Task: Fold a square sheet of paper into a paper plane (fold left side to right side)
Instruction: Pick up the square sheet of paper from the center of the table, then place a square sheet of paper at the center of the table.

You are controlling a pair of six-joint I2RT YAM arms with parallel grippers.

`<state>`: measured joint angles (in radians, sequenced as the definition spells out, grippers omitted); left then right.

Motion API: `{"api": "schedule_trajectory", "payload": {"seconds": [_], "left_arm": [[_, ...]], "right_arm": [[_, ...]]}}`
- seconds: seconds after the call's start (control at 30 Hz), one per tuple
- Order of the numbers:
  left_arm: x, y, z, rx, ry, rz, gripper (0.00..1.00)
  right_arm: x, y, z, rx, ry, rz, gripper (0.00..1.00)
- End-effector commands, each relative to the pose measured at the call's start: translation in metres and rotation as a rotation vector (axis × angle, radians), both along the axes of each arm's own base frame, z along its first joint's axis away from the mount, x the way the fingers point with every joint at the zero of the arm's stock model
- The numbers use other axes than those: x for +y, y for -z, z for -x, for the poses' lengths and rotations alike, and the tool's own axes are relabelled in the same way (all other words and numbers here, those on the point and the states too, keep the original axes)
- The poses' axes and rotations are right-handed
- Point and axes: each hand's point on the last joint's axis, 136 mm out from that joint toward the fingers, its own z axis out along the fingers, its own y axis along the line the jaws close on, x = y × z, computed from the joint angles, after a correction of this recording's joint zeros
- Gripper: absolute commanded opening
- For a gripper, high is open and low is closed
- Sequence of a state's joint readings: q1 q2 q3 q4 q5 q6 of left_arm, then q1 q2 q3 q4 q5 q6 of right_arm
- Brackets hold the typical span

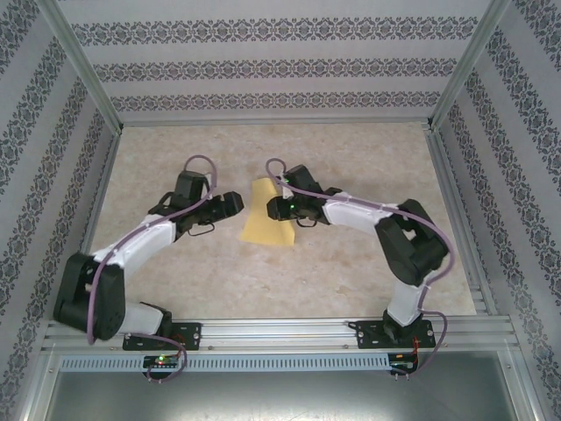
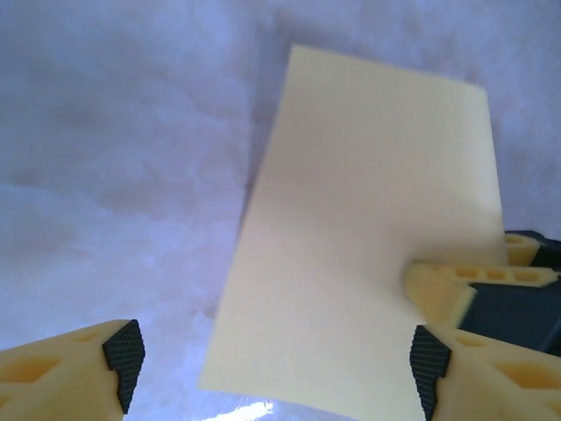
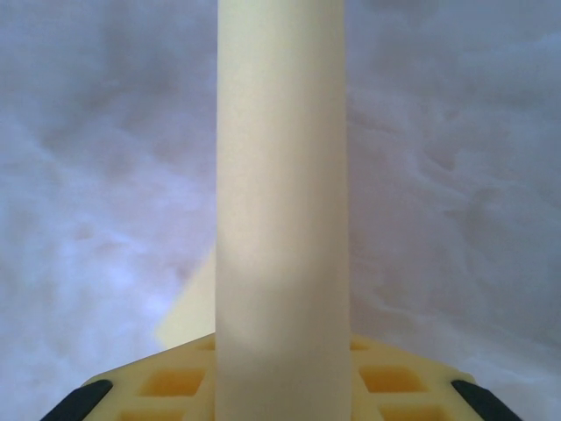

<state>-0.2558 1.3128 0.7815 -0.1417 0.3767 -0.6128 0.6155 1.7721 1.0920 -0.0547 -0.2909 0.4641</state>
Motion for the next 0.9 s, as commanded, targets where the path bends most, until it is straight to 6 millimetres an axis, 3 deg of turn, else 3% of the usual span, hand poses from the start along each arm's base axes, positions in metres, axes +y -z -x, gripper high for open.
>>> {"api": "schedule_trajectory", "payload": {"seconds": [0.0, 0.1, 0.23, 0.37, 0.53, 0.73, 0.8, 0.87], "left_arm": [[0.006, -0.042, 0.002, -0.149, 0.006, 0.055, 0.89], [0.004, -0.087, 0.009, -0.300, 0.042, 0.109, 0.95], [-0.015, -0.148, 0.027, -0.498, 0.175, 0.223, 0.99], [-0.032, -0.192, 0.045, -0.620, 0.308, 0.333, 1.00], [-0.044, -0.222, 0.056, -0.687, 0.407, 0.418, 1.00], [-0.054, -0.241, 0.068, -0.731, 0.501, 0.506, 0.99], [-0.057, -0.241, 0.070, -0.727, 0.517, 0.517, 0.93], [-0.061, -0.243, 0.073, -0.729, 0.539, 0.531, 0.80]], "right_arm": [[0.004, -0.069, 0.002, -0.142, -0.119, -0.221, 0.27], [-0.003, -0.113, 0.018, -0.194, -0.214, -0.334, 0.27], [-0.008, -0.171, 0.051, -0.283, -0.357, -0.445, 0.28], [-0.012, -0.217, 0.079, -0.361, -0.458, -0.521, 0.27], [-0.012, -0.257, 0.108, -0.412, -0.558, -0.601, 0.27], [-0.007, -0.279, 0.127, -0.438, -0.628, -0.653, 0.27], [-0.006, -0.282, 0.128, -0.444, -0.633, -0.665, 0.27], [-0.006, -0.283, 0.127, -0.446, -0.625, -0.665, 0.27]]}}
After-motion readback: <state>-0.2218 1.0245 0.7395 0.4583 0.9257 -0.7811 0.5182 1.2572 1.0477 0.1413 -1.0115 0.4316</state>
